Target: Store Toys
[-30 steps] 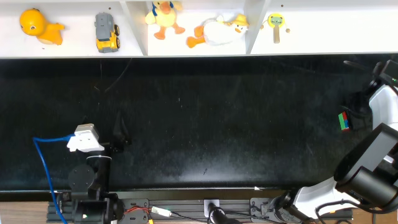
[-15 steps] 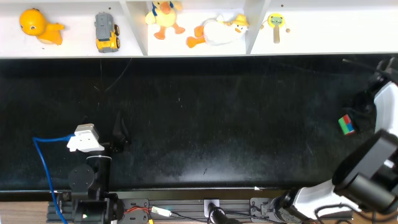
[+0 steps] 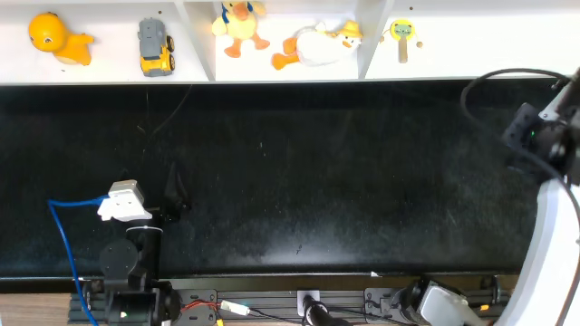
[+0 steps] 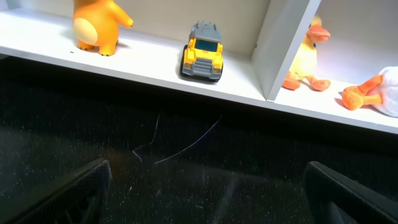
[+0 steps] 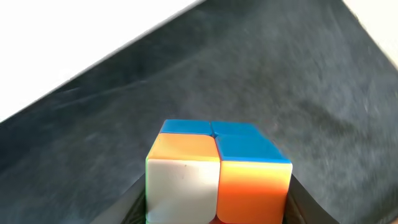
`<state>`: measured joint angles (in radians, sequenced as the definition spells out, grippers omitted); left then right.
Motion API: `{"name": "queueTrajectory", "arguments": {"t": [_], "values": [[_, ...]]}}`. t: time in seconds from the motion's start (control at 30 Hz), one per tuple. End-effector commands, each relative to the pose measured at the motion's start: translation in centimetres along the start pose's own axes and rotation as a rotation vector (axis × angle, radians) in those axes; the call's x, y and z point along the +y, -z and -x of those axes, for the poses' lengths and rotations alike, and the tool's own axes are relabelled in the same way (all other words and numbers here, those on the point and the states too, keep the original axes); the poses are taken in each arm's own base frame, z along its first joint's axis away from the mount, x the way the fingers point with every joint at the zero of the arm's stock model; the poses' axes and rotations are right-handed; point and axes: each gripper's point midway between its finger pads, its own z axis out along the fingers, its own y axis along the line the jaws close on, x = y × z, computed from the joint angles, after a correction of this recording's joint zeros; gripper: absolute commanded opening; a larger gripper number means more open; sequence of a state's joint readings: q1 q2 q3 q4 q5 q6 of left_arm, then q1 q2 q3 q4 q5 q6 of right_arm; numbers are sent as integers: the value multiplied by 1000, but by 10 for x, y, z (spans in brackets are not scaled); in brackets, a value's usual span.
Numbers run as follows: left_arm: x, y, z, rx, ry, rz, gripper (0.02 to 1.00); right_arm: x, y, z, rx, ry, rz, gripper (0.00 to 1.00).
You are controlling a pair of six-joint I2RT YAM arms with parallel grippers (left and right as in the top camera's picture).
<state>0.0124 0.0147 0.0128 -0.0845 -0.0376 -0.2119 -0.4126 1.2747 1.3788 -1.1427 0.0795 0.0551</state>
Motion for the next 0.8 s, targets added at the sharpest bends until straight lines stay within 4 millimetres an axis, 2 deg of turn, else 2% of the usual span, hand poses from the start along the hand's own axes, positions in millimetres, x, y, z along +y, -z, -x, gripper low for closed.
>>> {"name": "queueTrajectory", "arguments": {"t": [0.03, 0.23, 0.33, 0.53, 0.67, 0.8], "values": [[-4, 0, 0, -4, 24, -19, 998, 18, 27, 3, -93, 178, 123, 45], [-4, 0, 0, -4, 24, -19, 998, 15, 14, -7, -27, 292, 103, 45], [-4, 0, 0, -4, 24, -19, 998, 16, 3, 6, -53, 349, 95, 47], [-4, 0, 0, -4, 24, -19, 996, 30, -32, 56, -189, 400, 117, 47], [-4, 0, 0, -4, 24, -19, 998, 31, -63, 62, -163, 398, 118, 47], [-4, 0, 0, -4, 24, -19, 998, 25, -69, 59, -136, 320, 97, 45]]}}
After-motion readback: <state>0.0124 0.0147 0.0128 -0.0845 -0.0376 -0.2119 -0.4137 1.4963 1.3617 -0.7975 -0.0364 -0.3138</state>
